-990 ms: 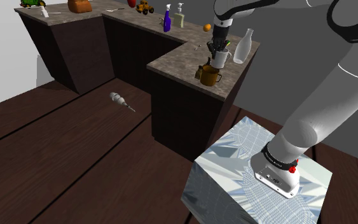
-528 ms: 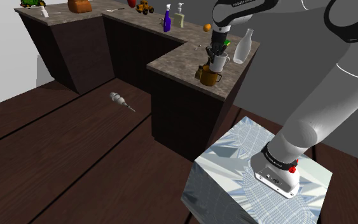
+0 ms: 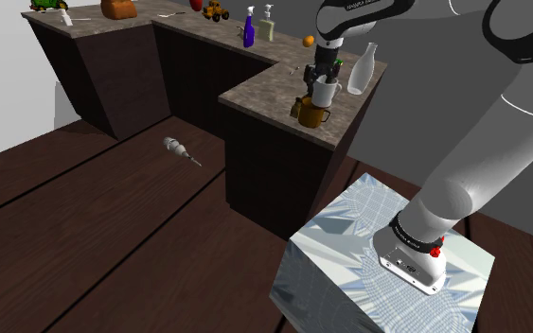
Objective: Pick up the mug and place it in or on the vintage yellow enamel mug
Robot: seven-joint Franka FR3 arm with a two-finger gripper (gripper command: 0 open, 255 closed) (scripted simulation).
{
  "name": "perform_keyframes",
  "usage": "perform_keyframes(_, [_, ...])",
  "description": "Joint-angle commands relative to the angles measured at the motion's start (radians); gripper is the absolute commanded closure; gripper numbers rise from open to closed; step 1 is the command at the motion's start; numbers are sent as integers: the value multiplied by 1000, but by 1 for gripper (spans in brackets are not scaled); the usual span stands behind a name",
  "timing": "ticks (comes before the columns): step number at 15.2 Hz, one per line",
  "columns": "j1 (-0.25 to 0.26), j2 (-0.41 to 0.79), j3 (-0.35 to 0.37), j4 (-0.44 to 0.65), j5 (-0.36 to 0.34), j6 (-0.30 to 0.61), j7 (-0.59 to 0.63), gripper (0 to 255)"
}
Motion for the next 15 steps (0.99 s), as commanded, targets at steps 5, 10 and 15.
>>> perform_keyframes(5, [2, -16, 2, 49, 0, -65, 1, 0])
perform_keyframes(10, [4, -26, 4, 97, 0, -124, 1, 0])
perform_keyframes(15, [4, -26, 4, 97, 0, -124, 1, 0])
